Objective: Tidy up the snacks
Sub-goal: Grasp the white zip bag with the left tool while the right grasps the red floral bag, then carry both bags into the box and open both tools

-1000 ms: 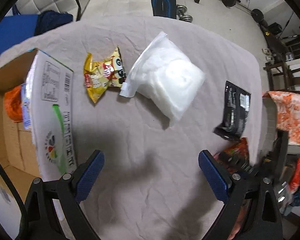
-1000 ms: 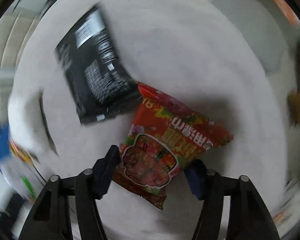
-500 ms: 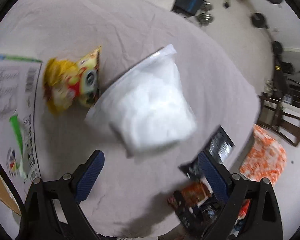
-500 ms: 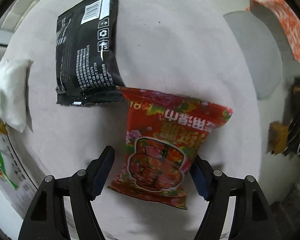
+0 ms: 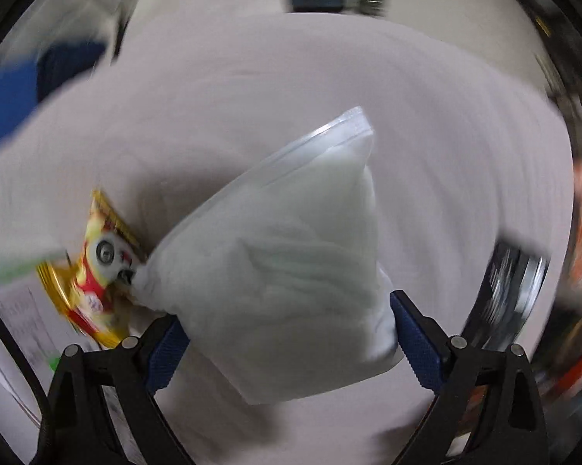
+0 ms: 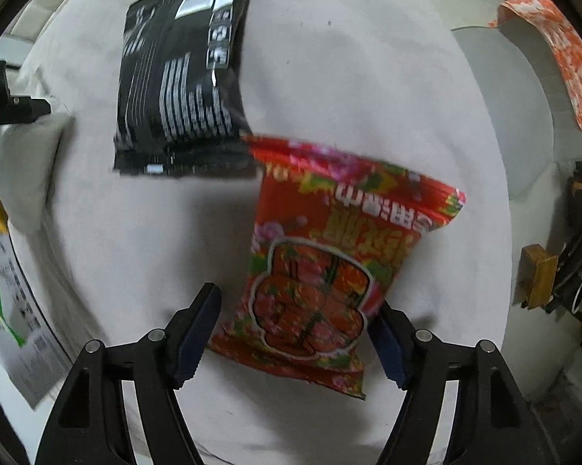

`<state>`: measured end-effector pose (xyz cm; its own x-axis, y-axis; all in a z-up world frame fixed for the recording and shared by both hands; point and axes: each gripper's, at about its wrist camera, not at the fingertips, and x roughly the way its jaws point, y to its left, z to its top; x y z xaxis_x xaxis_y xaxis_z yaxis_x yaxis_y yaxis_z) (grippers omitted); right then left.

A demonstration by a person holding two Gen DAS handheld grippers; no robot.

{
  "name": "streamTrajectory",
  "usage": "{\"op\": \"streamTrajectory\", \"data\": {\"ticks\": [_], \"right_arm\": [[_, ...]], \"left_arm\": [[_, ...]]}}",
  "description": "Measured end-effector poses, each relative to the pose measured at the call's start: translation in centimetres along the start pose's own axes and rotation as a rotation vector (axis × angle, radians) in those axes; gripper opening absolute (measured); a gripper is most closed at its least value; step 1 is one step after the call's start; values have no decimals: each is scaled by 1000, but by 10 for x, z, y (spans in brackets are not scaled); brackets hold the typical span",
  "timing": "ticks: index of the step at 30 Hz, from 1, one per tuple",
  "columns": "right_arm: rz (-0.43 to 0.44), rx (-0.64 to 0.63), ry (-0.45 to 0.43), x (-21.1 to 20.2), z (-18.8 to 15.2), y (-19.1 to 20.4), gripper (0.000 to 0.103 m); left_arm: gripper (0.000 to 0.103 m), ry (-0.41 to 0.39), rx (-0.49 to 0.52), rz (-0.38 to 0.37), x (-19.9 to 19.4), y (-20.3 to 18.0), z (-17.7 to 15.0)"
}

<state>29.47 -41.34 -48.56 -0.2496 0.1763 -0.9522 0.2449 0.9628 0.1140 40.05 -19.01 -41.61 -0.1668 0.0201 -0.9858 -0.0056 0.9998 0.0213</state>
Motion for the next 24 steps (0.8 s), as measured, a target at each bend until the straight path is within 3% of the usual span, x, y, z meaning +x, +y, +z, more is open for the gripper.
{"op": "streamTrajectory", "data": {"ticks": [2, 5, 8, 11, 15, 19, 24], "right_arm": [[-15, -40, 15, 1, -7, 4, 72], [-33, -80, 34, 3, -19, 9, 69], [-21, -65, 24, 2, -25, 11, 69], [2, -28, 0, -2, -27, 9, 69], [13, -4, -4, -3, -30, 13, 71], [-5, -1, -9, -6, -26, 22, 71], [-10, 25, -11, -9, -24, 30, 71]], "left_arm": [[92, 8, 96, 16, 7, -7, -22], [92, -1, 155, 29, 14, -4, -49], [92, -6, 117, 1, 15, 6, -58], [92, -61, 82, -30, -3, 14, -60], [92, -131, 138, -13, -29, 1, -55], [92, -84, 139, 9, -20, 0, -41], [92, -3, 96, -25, 7, 11, -18]]}}
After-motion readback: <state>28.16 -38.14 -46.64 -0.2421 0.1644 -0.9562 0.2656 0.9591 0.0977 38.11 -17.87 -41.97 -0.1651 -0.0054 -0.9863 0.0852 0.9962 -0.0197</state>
